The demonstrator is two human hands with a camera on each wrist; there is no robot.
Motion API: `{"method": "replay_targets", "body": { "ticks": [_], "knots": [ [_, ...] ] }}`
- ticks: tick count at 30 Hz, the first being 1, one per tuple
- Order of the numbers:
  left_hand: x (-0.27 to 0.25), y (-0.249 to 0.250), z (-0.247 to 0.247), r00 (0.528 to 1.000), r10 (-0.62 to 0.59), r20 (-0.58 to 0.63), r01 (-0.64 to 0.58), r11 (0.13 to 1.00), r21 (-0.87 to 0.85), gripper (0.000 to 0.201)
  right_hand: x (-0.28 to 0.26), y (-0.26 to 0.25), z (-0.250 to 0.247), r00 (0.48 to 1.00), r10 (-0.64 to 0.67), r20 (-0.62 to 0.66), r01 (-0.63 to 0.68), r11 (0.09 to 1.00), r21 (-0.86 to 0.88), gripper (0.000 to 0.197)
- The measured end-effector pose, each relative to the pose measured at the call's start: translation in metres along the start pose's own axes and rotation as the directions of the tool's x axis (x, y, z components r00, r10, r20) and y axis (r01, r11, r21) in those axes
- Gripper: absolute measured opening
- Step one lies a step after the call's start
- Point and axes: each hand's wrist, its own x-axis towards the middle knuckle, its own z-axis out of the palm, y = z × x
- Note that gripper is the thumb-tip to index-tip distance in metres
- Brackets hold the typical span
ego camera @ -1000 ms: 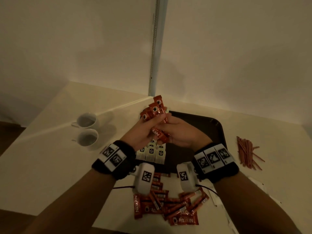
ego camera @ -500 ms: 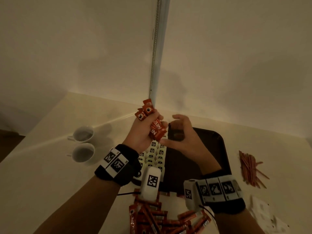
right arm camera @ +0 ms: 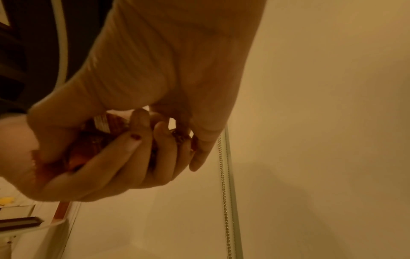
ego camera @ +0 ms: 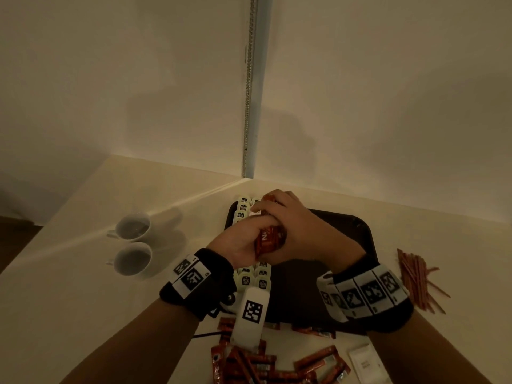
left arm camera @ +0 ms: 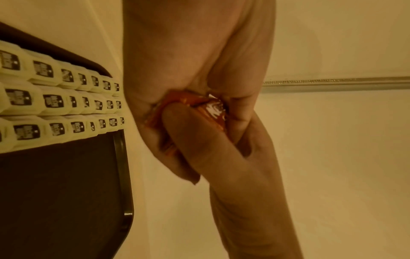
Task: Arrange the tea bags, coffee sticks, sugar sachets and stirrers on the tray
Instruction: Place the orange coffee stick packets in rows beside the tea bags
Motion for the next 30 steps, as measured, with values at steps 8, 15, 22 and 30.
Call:
{"method": "replay_targets", "body": {
  "ticks": [8, 15, 22, 30],
  "knots": [
    [0.006, 0.002, -0.002, 0.998, 0.045, -0.042, -0.028, 0.938, 0.345, 0.007, -0.001, 0.016, -0.009, 0.929, 0.171, -0.329, -0.057, 0.942, 0.331, 0.033],
    [0.013, -0.005, -0.005, 0.997, 0.061, -0.045, -0.025, 0.823, 0.568, 0.016, -0.001, 0.025, -0.012, 0.892, 0.347, -0.291, -0.172, 0.854, 0.491, 0.006],
    [0.011, -0.009, -0.02, 0.933, 0.319, -0.167, -0.254, 0.912, 0.321, 0.023, -0.01, 0.032, -0.005, 0.706, 0.612, -0.357, -0.115, 0.597, 0.794, 0.005],
    [0.02, -0.004, -0.015, 0.832, 0.439, -0.339, -0.4, 0.899, 0.181, 0.02, -0.015, 0.031, 0.012, 0.706, 0.592, -0.389, -0.132, 0.649, 0.749, 0.004]
  ]
}}
